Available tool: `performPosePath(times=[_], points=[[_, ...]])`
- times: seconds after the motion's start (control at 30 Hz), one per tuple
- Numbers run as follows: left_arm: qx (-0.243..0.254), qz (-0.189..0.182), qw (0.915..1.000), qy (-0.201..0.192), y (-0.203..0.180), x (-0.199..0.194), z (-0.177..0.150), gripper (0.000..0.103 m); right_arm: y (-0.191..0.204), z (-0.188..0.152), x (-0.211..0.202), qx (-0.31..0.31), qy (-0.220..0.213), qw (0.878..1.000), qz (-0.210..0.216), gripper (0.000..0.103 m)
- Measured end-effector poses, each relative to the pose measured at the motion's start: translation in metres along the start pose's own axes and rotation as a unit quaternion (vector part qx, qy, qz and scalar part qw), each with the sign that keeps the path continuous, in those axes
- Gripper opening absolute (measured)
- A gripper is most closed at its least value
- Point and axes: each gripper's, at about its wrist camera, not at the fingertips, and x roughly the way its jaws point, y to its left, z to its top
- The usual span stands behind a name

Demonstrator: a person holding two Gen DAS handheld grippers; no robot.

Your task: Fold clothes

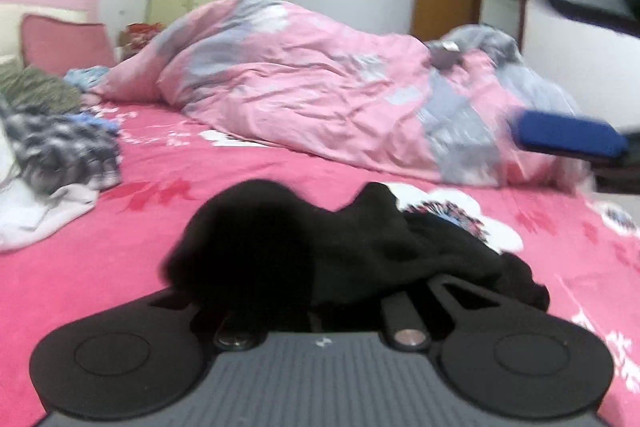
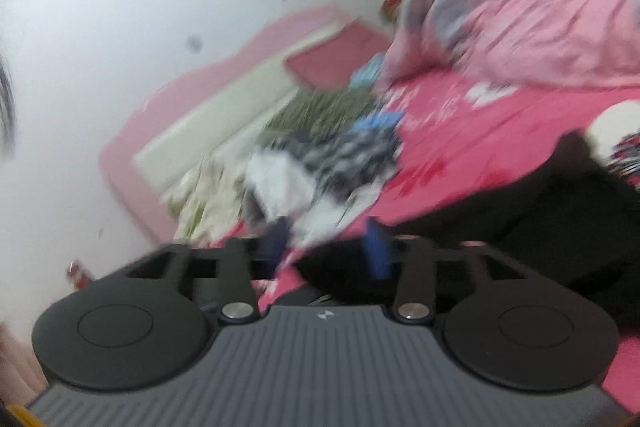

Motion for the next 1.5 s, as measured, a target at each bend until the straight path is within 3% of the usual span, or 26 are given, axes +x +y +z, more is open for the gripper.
performPosePath(times=[0.1,0.13,0.2,0.3,0.4,0.5,0.57,0.63,0.67,0.8,0.9,1.07,1.23,1.33,1.4,1.47,1.5], points=[[-0.035,0.018,0.9992,-0.008,0.021,-0.004,0.003,0.005,-0.028,0.012,-0.029,0.024,-0.053,0.997,-0.059,0.083],[-0.049,0.026,0.9984,-0.012,0.030,-0.005,0.006,0.004,-0.041,0.016,-0.032,0.033,-0.058,0.993,-0.094,0.084],[-0.075,0.044,0.9961,-0.016,0.050,-0.001,0.012,0.004,-0.071,0.022,-0.033,0.052,-0.052,0.983,-0.169,0.084],[-0.120,0.079,0.9894,-0.020,0.083,0.002,0.023,0.004,-0.118,0.022,-0.018,0.084,-0.003,0.962,-0.261,0.084],[-0.150,0.114,0.9819,-0.019,0.112,0.009,0.027,0.003,-0.149,0.012,0.002,0.098,0.041,0.953,-0.283,0.084],[-0.147,0.118,0.9819,-0.020,0.114,0.010,0.029,0.003,-0.174,0.001,0.026,0.108,0.077,0.945,-0.297,0.085],[-0.145,0.121,0.9819,-0.020,0.115,0.012,0.031,0.003,-0.169,0.000,0.036,0.091,0.083,0.953,-0.277,0.077],[-0.142,0.124,0.9818,-0.021,0.116,0.013,0.033,0.002,-0.162,-0.003,0.044,0.095,0.102,0.960,-0.241,0.016],[-0.141,0.125,0.9818,-0.021,0.117,0.014,0.034,0.002,-0.158,-0.008,0.045,0.100,0.114,0.961,-0.233,0.012],[-0.134,0.129,0.9822,-0.025,0.117,0.015,0.039,0.001,-0.130,-0.030,0.031,0.086,0.137,0.964,-0.212,0.010],[-0.109,0.117,0.9863,-0.041,0.106,0.013,0.059,0.001,-0.105,-0.049,-0.002,0.100,0.144,0.968,-0.178,0.009],[-0.038,0.065,0.9953,-0.062,0.066,0.010,0.098,0.001,-0.063,-0.091,-0.056,0.154,0.147,0.971,-0.108,0.009],[0.021,-0.004,0.9961,-0.085,0.010,0.001,0.135,0.002,-0.012,-0.129,-0.099,0.205,0.124,0.971,-0.019,0.009],[0.054,-0.027,0.9972,-0.044,-0.023,0.018,0.139,0.002,0.004,-0.143,-0.115,0.199,0.098,0.975,-0.028,0.009],[0.075,-0.036,0.9964,0.013,-0.038,0.042,0.129,0.012,0.001,-0.152,-0.118,0.203,0.090,0.973,-0.056,0.011],[0.087,-0.032,0.9927,0.078,-0.041,0.063,0.111,0.039,-0.009,-0.161,-0.117,0.226,0.092,0.965,-0.093,0.015],[0.090,-0.028,0.9897,0.108,-0.041,0.073,0.102,0.045,-0.012,-0.165,-0.119,0.235,0.093,0.961,-0.110,0.021]])
